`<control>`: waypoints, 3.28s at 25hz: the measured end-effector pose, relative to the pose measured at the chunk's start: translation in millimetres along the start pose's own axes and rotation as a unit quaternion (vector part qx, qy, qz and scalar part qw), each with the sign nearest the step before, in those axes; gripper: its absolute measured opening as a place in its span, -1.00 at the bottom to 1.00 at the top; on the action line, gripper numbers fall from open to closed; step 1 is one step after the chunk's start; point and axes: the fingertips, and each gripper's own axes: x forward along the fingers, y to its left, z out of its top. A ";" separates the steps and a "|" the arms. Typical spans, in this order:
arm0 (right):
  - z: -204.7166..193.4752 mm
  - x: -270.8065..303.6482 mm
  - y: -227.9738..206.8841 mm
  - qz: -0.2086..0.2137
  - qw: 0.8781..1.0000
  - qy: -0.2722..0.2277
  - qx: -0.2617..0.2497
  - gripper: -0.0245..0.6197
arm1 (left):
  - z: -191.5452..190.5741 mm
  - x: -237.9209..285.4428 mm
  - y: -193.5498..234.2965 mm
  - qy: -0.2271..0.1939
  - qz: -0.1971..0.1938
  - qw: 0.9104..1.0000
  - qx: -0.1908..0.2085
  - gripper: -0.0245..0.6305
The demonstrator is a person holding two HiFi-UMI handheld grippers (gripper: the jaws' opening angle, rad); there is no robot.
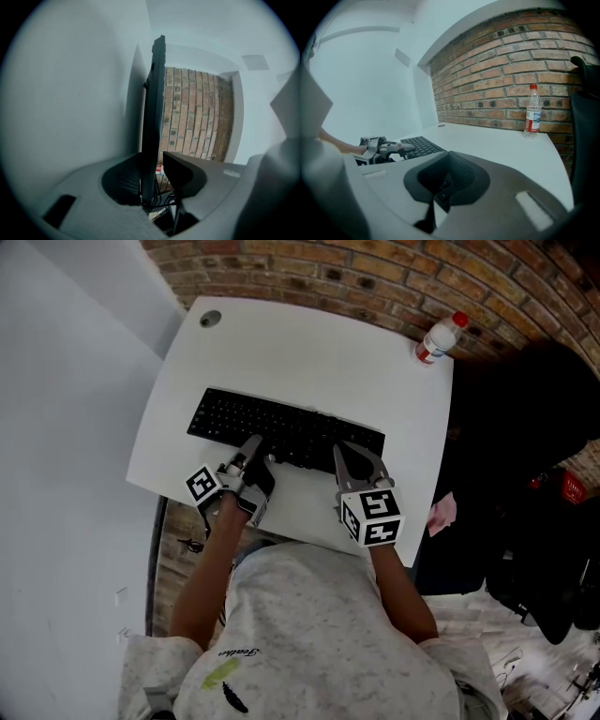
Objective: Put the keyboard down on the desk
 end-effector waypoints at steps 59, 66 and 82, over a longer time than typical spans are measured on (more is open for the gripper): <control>-11.3 -65.6 109.8 -0.065 0.997 -0.041 0.014 -0.89 | -51.1 -94.9 -49.7 0.123 0.061 0.932 0.336 -0.48; -9.7 -82.8 124.9 -0.068 0.996 -0.050 0.004 -0.89 | -68.6 -112.3 -75.1 0.120 0.048 0.856 0.500 -0.80; -13.9 -105.0 145.6 -0.066 0.996 -0.061 -0.012 -0.90 | -85.7 -137.9 -78.6 0.122 0.051 0.785 0.605 -0.94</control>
